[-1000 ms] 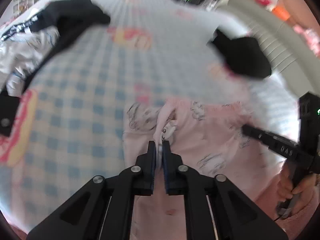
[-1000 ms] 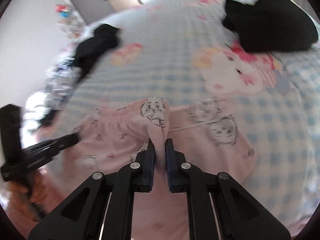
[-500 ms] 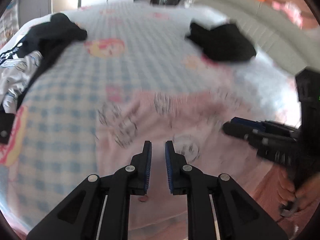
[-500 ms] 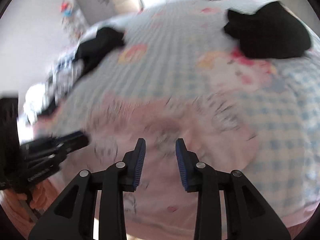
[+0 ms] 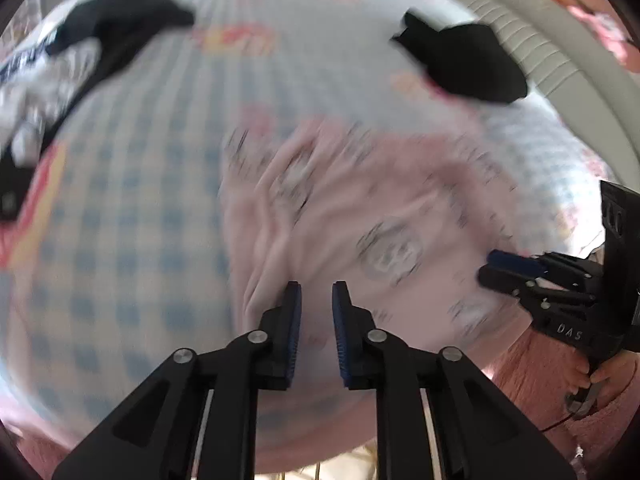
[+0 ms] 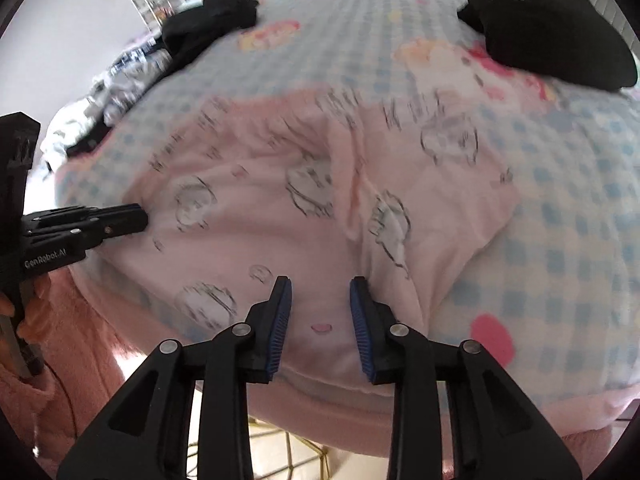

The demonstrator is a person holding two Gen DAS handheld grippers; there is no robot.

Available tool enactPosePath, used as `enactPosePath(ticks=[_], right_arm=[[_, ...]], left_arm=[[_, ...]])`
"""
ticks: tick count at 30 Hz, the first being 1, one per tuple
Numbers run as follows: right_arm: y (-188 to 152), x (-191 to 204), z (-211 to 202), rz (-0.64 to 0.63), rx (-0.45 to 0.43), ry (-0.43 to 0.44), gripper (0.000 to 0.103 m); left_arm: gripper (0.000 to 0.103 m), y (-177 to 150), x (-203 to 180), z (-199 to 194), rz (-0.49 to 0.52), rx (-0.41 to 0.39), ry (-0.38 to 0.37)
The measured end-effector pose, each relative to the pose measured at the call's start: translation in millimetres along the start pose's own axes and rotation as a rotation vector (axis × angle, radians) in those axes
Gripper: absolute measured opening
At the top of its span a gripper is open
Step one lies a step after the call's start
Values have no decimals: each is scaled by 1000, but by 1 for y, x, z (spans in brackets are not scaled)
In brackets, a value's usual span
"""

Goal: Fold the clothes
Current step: 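Smooth the folded pants at the waistband with both open grippers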

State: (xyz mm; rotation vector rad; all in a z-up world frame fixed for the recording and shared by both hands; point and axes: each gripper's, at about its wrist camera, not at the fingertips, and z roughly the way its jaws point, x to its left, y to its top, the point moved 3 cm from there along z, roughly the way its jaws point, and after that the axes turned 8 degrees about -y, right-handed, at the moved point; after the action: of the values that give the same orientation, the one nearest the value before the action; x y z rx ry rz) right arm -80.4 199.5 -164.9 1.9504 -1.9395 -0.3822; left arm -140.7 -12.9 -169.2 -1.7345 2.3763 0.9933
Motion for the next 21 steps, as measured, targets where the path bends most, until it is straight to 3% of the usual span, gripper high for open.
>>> enactPosePath(ticks=[3, 9, 13, 17, 21], right_arm=[[29, 4, -11, 38, -89, 48, 31], [74, 14, 24, 54, -102, 26, 32], [73, 9, 62, 124, -109, 44, 31], [67, -1, 59, 211, -193, 101, 24], [64, -20, 46, 321, -216, 125, 18]], left_arm=[[22, 22, -12, 5, 15, -44, -11], [34, 54, -2, 34, -58, -130, -30], [34, 52, 21, 58, -137, -163, -17], [35, 49, 29, 58, -162, -222, 7], [35, 48, 20, 35, -150, -252, 48]])
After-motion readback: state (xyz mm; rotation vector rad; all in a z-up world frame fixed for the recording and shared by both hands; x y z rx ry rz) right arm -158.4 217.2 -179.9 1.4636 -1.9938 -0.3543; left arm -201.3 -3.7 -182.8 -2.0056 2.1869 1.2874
